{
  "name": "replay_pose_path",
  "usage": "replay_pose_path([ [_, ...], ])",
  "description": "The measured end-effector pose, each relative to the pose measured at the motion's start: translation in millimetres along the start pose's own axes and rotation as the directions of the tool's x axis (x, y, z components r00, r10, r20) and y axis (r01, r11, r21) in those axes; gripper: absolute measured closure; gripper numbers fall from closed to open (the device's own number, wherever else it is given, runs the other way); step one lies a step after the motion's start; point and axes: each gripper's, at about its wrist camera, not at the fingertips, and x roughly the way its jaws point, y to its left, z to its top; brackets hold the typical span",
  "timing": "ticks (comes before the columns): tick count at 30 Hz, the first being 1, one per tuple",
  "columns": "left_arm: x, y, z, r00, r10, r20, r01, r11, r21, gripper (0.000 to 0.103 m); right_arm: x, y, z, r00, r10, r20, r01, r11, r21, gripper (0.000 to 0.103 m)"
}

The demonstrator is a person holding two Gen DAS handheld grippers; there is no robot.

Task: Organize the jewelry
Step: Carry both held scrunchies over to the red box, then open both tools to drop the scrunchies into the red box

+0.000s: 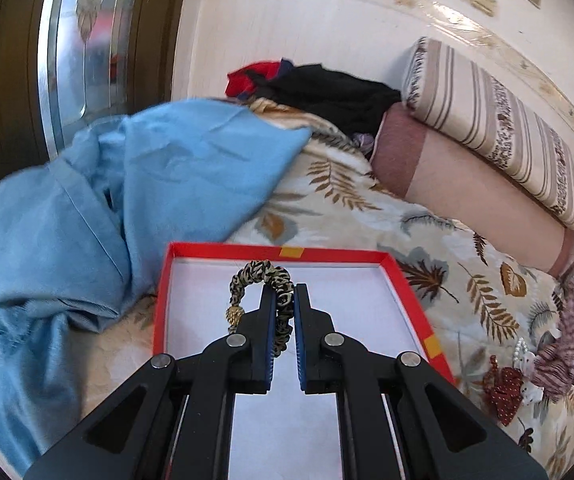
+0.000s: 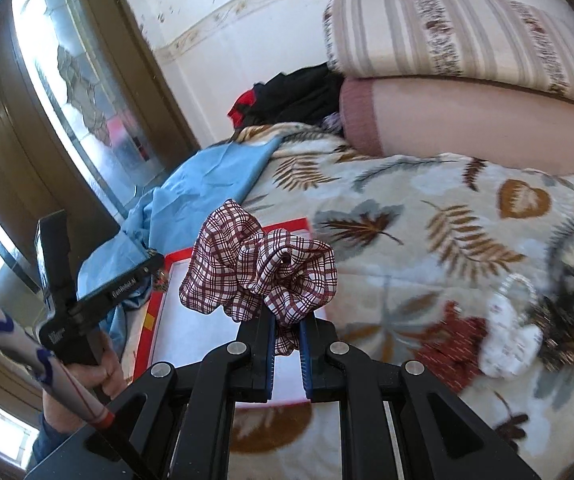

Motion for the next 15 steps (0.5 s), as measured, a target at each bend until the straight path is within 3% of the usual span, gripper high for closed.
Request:
replay_pose_path([
  [6, 26, 5, 7, 0.999, -0.035, -0.038, 0.035, 0.999, -0.008, 0.095, 76, 18, 18, 0.995, 0.017, -0.096, -0.017, 1.0, -0.002, 0.092],
  [15, 61, 2, 16, 0.995, -0.033, -0.091, 0.029, 0.999, -0.041, 0.095, 174, 28, 37, 0.976, -0.009, -0.215, 0.009, 1.0, -0.002, 0.092],
])
